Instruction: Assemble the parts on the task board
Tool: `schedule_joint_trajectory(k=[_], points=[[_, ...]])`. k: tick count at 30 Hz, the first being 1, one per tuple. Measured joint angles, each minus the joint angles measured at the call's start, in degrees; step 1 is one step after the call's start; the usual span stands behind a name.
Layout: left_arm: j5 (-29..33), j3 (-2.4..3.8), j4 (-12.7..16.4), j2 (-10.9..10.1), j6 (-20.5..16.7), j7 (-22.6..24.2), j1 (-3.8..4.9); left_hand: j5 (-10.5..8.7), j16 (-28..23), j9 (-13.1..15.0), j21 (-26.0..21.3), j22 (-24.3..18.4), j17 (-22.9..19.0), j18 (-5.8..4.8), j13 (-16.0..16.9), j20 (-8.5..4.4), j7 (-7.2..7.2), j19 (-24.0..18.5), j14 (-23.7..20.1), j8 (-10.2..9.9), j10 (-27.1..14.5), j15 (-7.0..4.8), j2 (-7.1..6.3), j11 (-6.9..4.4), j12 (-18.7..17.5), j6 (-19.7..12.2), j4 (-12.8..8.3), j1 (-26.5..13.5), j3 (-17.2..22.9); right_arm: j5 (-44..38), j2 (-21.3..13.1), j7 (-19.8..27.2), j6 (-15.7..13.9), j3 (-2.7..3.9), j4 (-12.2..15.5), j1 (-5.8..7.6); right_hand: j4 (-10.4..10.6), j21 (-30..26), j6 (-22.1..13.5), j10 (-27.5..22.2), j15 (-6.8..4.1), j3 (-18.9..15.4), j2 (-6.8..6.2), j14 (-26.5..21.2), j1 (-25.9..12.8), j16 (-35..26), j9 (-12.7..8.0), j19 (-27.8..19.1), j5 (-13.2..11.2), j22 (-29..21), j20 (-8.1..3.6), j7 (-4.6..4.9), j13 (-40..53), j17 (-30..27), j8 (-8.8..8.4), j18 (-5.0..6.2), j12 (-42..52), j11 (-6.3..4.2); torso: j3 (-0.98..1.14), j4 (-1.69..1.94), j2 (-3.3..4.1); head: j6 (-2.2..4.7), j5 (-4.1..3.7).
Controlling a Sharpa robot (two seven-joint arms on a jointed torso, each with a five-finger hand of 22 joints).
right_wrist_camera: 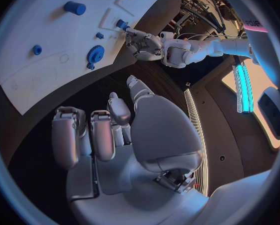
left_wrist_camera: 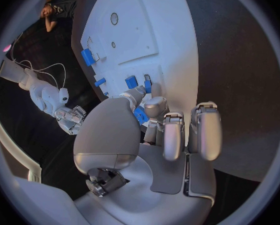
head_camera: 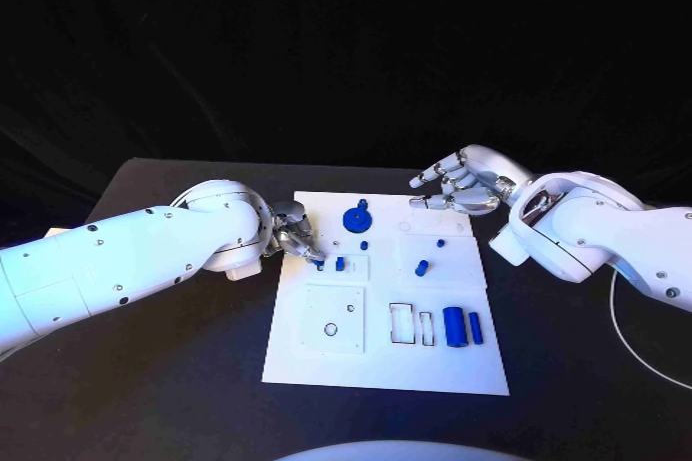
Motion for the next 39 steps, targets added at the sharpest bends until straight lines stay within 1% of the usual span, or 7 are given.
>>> schedule_joint_trajectory(k=[11,12,14,16,31,34,39], points=[[-0.1,0.0,0.1,0.0,2.4,-0.5,-0.01,0.68,0.0,0.1,0.0,0.0,0.0,0.0,-0.5,0.0,0.1,0.0,0.0,-0.1,0.0,0.0,-0.6,-0.01,-0.4,0.3,0.3,-0.6,0.4,0.0,0.0,0.0,0.1,0.0,0.0,-0.02,0.0,0.0,0.0,0.0,0.0,0.0,0.0,0.0,0.0,0.0,0.0,0.0,0.0,0.0,0.0,0.0,0.0,0.0,0.0,0.0,0.0,0.0,0.04,-0.02,0.0,-0.18,-0.01],[-0.1,0.02,0.1,0.0,2.6,-0.6,-0.01,1.19,0.0,0.1,0.0,0.0,0.0,0.0,-0.8,0.0,0.1,0.0,0.0,-0.1,0.1,0.0,-0.6,-0.11,-0.7,0.3,0.4,-0.6,0.6,0.0,0.0,0.0,0.1,0.0,0.0,-0.02,0.0,0.0,0.0,0.0,0.0,0.0,0.0,0.0,0.0,0.0,0.0,0.0,0.0,0.0,0.0,0.0,0.0,0.0,0.0,0.0,0.0,0.0,0.04,-0.02,0.0,-0.19,-0.02],[-0.1,0.04,0.1,0.0,2.8,-0.7,-0.01,3.63,0.0,0.0,0.0,0.0,0.0,0.0,-1.7,0.0,-0.01,0.0,0.0,-0.1,0.3,0.0,-1.36,-0.3,-1.7,0.8,0.3,-1.4,1.1,0.0,0.0,0.0,0.1,0.0,0.0,-0.02,0.0,0.0,0.0,0.0,0.0,0.0,0.0,0.0,0.0,0.0,0.0,0.0,0.0,0.0,0.0,0.0,0.0,0.0,0.0,0.0,0.0,0.0,0.04,-0.02,0.0,-0.21,-0.06],[-0.1,0.06,0.1,0.0,3.0,-0.7,0.01,4.32,0.0,-0.1,0.0,0.0,0.0,0.0,-2.0,0.0,-0.1,0.0,0.0,-0.1,0.3,0.0,-1.36,-0.3,-1.9,0.9,0.3,-1.4,1.1,0.0,0.0,0.0,0.1,0.0,0.0,-0.02,0.0,0.0,0.0,0.0,0.0,0.0,0.0,0.0,0.0,0.0,0.0,0.0,0.0,0.0,0.0,0.0,0.0,0.0,0.0,0.0,0.0,0.0,0.04,-0.02,0.0,-0.21,-0.07],[-0.2,0.09,-0.2,0.5,3.0,-1.3,0.06,4.76,0.0,-0.1,0.0,0.0,0.0,0.0,-2.2,0.0,-0.09,0.0,0.0,-0.3,0.5,0.0,-1.67,-0.12,-1.9,1.0,0.3,-1.7,1.4,0.0,0.0,0.1,0.1,0.0,0.0,-0.02,0.0,0.0,0.0,0.0,0.0,0.0,0.0,0.0,0.0,0.0,0.0,0.0,0.0,0.0,0.0,0.0,0.0,0.0,0.0,0.0,0.0,0.0,0.05,0.0,-0.01,-0.36,0.01],[0.0,0.11,-0.5,0.8,3.0,-1.7,0.09,5.33,0.0,-0.1,0.0,0.0,0.0,0.0,-2.1,0.0,-0.2,0.0,0.0,-0.3,1.0,0.0,-2.03,-0.22,-1.9,1.2,0.0,-2.1,2.2,0.0,0.0,0.1,0.1,0.0,0.0,-0.02,0.0,0.0,0.0,0.0,0.0,0.0,0.0,0.0,0.0,0.0,0.0,0.0,0.0,0.0,0.0,0.0,0.0,0.0,0.0,0.0,0.0,0.0,0.07,0.0,-0.01,-0.42,0.01],[0.6,0.13,-1.0,1.3,3.0,-2.4,0.14,5.65,0.0,0.2,0.0,0.0,0.0,0.0,-1.7,0.0,-0.27,0.0,0.1,0.2,1.5,-0.11,-1.62,-0.66,-1.9,1.7,-1.1,-4.4,4.3,0.0,0.0,0.1,0.1,0.0,0.1,-0.02,0.0,0.0,0.0,0.0,0.0,0.0,0.0,0.0,0.0,0.0,0.0,0.0,0.0,0.0,0.0,0.0,0.0,0.0,0.0,0.0,0.0,0.0,0.09,0.0,-0.01,-0.43,0.13]])
